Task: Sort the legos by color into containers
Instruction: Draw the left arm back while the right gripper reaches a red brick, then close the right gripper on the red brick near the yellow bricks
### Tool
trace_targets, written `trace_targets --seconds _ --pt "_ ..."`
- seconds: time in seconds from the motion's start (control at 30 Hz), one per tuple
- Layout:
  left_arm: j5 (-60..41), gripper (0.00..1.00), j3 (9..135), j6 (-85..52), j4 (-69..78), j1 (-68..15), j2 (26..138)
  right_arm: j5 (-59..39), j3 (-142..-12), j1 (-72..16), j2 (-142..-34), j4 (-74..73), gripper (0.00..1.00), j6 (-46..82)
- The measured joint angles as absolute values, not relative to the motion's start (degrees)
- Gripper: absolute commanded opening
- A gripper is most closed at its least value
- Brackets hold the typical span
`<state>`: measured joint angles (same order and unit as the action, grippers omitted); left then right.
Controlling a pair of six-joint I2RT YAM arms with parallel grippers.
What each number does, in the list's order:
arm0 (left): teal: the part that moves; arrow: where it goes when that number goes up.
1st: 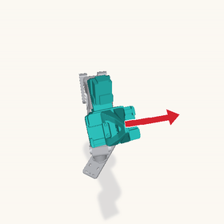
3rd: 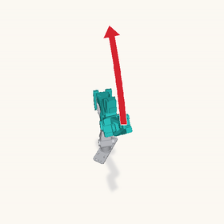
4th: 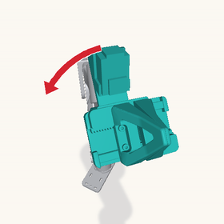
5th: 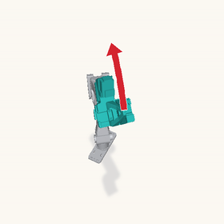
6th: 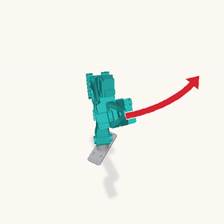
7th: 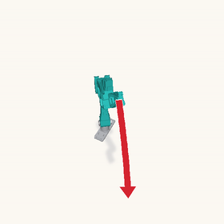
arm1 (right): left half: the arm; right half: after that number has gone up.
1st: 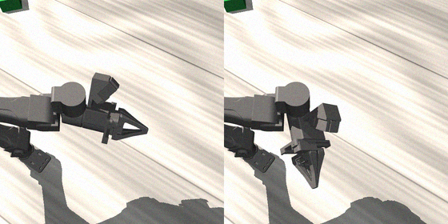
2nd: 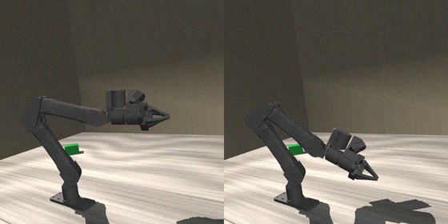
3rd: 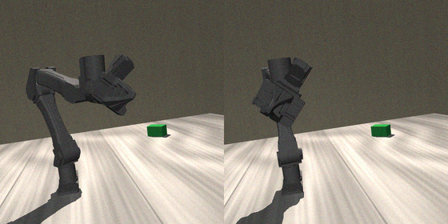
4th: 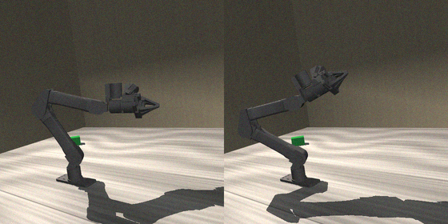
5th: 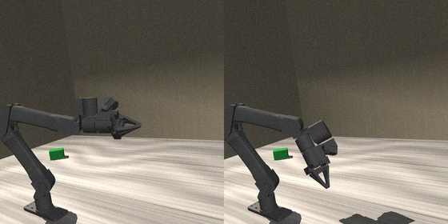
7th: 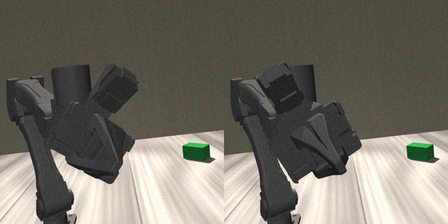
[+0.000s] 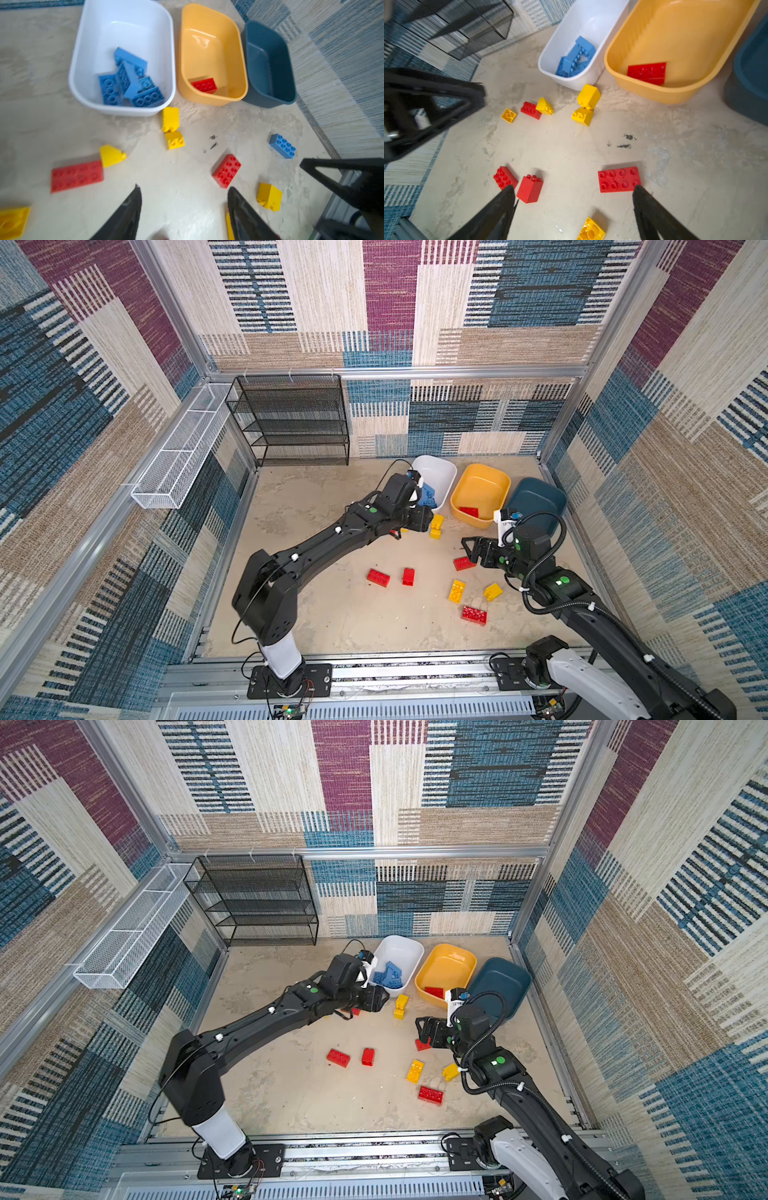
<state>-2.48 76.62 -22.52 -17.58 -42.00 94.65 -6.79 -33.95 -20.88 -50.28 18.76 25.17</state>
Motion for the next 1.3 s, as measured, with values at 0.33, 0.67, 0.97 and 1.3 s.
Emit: trace_targets --seconds 0.33,0.67,0.97,1.3 --pt "-1.4 0.66 49.7 -28.7 -12.3 -42.1 73.9 -3.4 -28.0 -20.9 -65.1 9.7 0.90 25.3" --pt "2.9 0.68 39.0 -31.1 -15.0 -42.1 59.3 -3.0 -27.9 -20.9 -74.6 3.8 0.88 23.8" --pt "7.2 0.68 40.5 -29.9 -18.7 -42.1 58.7 -2.0 -30.6 -23.1 -79.6 2.9 0.82 22.5" --pt "7.6 0.67 40.4 -29.8 -19.4 -42.0 58.3 4.4 -34.5 -29.5 -84.3 4.2 0.81 22.5"
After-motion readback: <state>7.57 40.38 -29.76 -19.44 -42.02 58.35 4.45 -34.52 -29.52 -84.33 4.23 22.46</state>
